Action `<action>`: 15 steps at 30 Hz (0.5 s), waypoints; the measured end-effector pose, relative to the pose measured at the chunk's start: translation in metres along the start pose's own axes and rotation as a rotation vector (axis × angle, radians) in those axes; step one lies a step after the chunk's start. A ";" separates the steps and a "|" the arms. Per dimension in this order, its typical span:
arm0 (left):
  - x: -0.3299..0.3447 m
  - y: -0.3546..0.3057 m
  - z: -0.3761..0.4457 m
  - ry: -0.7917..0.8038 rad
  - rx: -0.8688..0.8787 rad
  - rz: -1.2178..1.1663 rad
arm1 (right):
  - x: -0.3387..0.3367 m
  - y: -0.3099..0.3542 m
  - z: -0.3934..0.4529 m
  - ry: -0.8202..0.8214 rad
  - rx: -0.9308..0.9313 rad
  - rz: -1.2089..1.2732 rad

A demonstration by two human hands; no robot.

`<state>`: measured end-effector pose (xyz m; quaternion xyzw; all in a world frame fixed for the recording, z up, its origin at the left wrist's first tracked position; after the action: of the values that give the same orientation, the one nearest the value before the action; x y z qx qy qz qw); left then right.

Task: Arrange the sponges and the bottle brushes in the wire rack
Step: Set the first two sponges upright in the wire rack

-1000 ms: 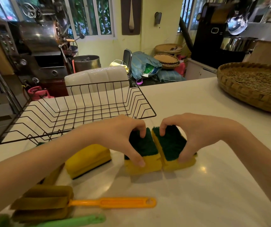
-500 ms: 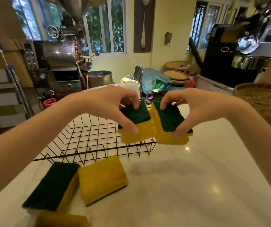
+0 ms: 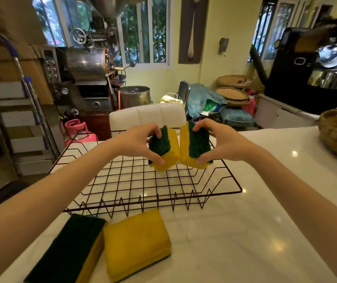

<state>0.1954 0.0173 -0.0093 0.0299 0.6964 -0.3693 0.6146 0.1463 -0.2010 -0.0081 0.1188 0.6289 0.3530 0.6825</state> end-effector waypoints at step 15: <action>0.026 0.029 0.022 0.113 -0.036 0.255 | 0.027 -0.009 0.033 0.123 -0.013 -0.182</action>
<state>0.2219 0.0150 -0.0451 0.1279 0.7271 -0.2735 0.6166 0.1794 -0.1811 -0.0283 0.0350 0.6754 0.3002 0.6727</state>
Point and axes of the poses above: each hand's wrist, its own z-axis towards the middle knuckle, its own x-axis out of the palm, y = z × x, the point moved 2 cm from there along z, towards the middle knuckle
